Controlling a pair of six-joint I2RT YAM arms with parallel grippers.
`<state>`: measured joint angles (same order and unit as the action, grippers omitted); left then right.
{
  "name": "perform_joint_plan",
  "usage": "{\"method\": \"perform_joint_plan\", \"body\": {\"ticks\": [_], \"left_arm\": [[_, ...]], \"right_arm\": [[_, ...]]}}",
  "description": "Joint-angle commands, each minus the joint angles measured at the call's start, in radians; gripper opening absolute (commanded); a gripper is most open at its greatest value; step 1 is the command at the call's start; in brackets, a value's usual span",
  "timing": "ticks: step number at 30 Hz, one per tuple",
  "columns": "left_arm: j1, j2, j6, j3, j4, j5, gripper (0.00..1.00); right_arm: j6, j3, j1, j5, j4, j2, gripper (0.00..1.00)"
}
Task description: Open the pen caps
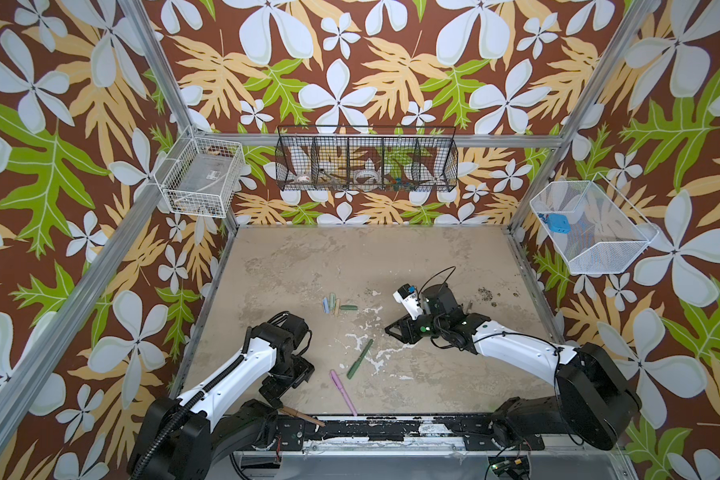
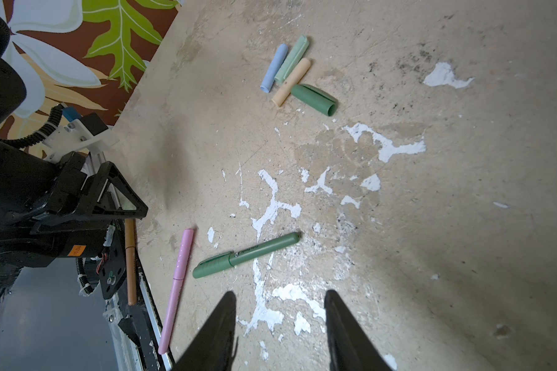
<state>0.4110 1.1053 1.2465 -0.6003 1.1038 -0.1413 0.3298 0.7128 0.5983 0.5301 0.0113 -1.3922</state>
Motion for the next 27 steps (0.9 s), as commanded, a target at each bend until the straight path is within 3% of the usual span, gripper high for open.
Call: {"method": "perform_joint_plan", "body": {"ticks": [1, 11, 27], "left_arm": [[0.029, 0.003, 0.063, 0.005, 0.076, -0.01, 0.89], [0.125, 0.026, 0.173, 0.011, 0.043, -0.029, 0.9], [0.179, -0.014, 0.271, 0.097, -0.121, 0.01, 0.9]], "right_arm": [[0.009, -0.002, -0.005, 0.032, 0.028, 0.001, 0.45], [0.019, -0.008, -0.021, 0.057, 0.046, -0.01, 0.45], [0.017, -0.019, -0.022, 0.082, 0.06, 0.029, 0.44]]}}
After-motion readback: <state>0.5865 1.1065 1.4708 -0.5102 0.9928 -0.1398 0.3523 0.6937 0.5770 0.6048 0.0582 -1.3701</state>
